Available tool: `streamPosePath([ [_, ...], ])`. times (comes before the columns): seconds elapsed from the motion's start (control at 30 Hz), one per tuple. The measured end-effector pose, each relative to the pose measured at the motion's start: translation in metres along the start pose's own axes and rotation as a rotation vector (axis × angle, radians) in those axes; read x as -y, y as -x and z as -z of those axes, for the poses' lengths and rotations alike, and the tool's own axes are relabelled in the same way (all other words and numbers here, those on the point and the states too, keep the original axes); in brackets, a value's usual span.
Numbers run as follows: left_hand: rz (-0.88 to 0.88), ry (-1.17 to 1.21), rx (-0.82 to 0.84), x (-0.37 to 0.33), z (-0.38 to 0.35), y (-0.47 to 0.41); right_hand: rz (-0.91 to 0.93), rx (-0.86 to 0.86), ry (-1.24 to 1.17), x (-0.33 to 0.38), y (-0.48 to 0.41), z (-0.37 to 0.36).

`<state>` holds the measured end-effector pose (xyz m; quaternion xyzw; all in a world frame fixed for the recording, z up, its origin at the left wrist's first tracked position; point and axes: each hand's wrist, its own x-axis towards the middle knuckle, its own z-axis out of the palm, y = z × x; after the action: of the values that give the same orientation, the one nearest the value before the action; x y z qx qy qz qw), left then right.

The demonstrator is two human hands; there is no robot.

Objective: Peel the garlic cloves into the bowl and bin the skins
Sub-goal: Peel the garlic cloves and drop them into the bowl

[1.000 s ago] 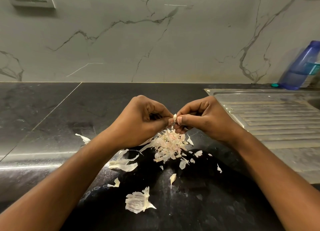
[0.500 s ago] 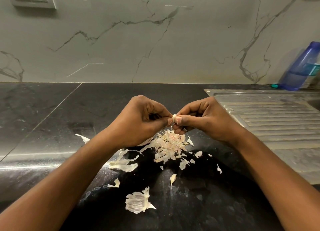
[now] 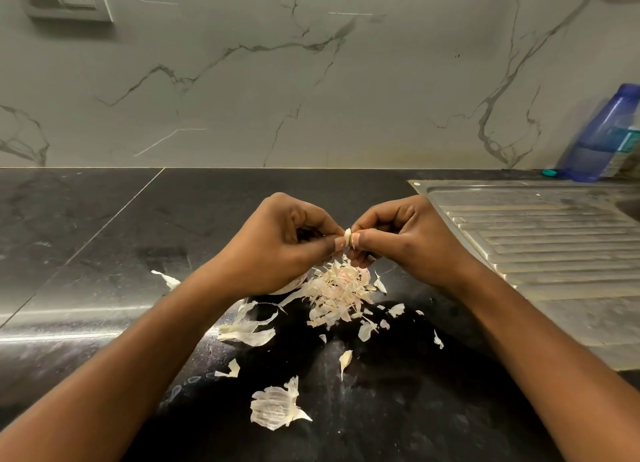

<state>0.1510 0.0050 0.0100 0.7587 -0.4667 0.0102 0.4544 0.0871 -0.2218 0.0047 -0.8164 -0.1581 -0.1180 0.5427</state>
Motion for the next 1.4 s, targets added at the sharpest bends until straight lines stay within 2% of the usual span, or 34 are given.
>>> streamPosePath([
  [0.2,0.115,0.207,0.003,-0.005,0.004,-0.001,0.024,-0.027,-0.046,0.002,-0.001,0.003],
  [0.43,0.159,0.215,-0.053,-0.004,0.0,-0.003,0.039,-0.011,-0.035,0.003,0.0,0.003],
  [1.2,0.275,0.363,0.006,-0.007,-0.002,-0.002,0.042,0.001,-0.032,0.001,-0.001,0.005],
  [1.4,0.301,0.433,0.01,-0.009,0.0,-0.003,0.045,-0.054,-0.016,-0.001,-0.001,0.008],
])
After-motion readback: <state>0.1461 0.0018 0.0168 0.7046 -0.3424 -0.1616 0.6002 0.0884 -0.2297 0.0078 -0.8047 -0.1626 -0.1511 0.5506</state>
